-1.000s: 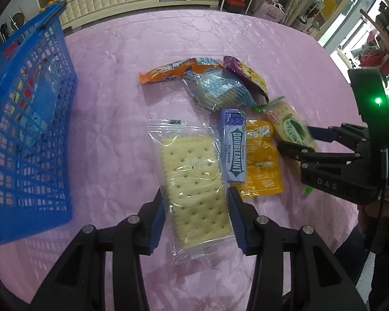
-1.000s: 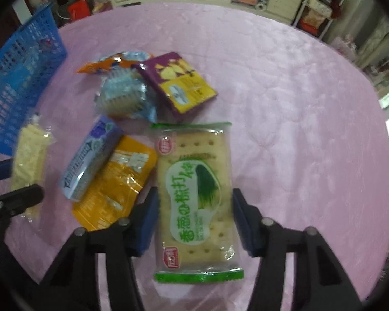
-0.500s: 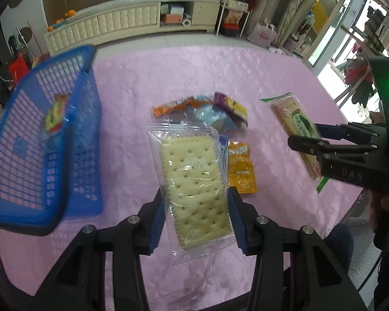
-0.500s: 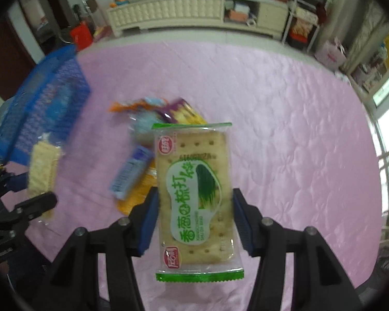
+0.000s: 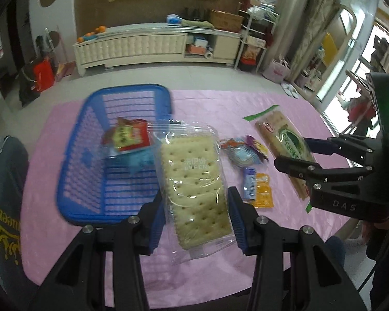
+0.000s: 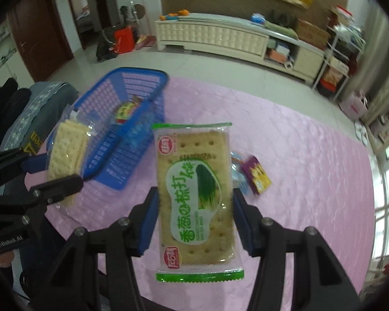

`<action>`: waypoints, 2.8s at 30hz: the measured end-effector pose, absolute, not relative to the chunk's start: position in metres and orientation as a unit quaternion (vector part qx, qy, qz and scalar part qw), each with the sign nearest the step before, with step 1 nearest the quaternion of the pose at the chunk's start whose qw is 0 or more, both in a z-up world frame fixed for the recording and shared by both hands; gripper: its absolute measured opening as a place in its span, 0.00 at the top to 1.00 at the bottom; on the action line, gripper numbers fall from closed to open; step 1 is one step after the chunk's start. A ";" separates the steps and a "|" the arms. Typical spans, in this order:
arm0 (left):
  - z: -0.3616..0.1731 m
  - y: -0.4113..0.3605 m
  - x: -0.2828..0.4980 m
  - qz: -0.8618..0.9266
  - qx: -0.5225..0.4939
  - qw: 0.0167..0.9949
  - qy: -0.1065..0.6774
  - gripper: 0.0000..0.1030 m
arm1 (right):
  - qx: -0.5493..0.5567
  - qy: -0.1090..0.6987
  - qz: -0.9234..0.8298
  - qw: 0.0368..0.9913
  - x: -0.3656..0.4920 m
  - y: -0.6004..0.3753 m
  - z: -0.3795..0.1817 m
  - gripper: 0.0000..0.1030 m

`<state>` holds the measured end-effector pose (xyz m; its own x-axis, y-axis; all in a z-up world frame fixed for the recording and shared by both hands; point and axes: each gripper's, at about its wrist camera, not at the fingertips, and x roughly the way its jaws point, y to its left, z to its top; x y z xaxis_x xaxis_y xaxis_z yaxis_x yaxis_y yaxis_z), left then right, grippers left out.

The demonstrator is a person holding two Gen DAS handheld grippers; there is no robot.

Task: Organize snacks
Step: 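Carry both cracker packets over the basket, then release the green-label cracker packet into the basket from the right tool, then lower the plain cracker packet into the basket and open the left tool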

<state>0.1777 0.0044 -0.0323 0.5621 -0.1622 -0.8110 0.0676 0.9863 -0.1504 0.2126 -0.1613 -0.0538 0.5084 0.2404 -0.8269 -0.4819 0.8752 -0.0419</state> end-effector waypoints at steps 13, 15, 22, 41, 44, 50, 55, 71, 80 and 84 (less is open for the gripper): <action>-0.014 0.103 0.165 0.007 -0.074 0.894 0.441 0.59 | -0.245 0.402 0.300 0.830 0.213 -0.026 -0.050 0.43; -0.017 0.115 0.163 0.018 -0.079 0.893 0.442 0.59 | -0.262 0.402 0.310 0.821 0.213 -0.011 -0.058 0.43; -0.027 0.141 0.160 0.050 -0.086 0.890 0.445 0.59 | -0.316 0.411 0.351 0.780 0.223 0.030 -0.093 0.43; -0.038 0.160 0.155 0.060 -0.111 0.883 0.453 0.59 | -0.404 0.405 0.403 0.715 0.215 0.052 -0.132 0.26; -0.038 0.158 0.153 0.059 -0.109 0.882 0.455 0.59 | -0.381 0.409 0.398 0.728 0.216 0.045 -0.124 0.24; -0.031 0.150 0.152 0.048 -0.106 0.884 0.452 0.59 | -0.323 0.415 0.378 0.762 0.211 0.019 -0.100 0.23; -0.026 0.134 0.157 0.031 -0.101 0.887 0.450 0.59 | -0.256 0.430 0.337 0.797 0.211 -0.012 -0.078 0.20; -0.045 0.077 0.213 -0.028 -0.051 0.875 0.481 0.59 | -0.122 0.458 0.268 0.839 0.226 -0.087 -0.077 0.20; -0.078 0.058 0.239 -0.043 -0.046 0.858 0.510 0.59 | -0.094 0.471 0.240 0.844 0.243 -0.110 -0.096 0.20; -0.093 0.054 0.245 -0.036 -0.049 0.848 0.527 0.57 | -0.079 0.470 0.223 0.850 0.248 -0.119 -0.100 0.20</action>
<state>0.2452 0.0540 -0.0930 0.4425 -0.1131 -0.8896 0.0094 0.9926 -0.1215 0.2482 -0.1186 -0.0997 0.4589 0.3050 -0.8345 -0.4531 0.8883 0.0756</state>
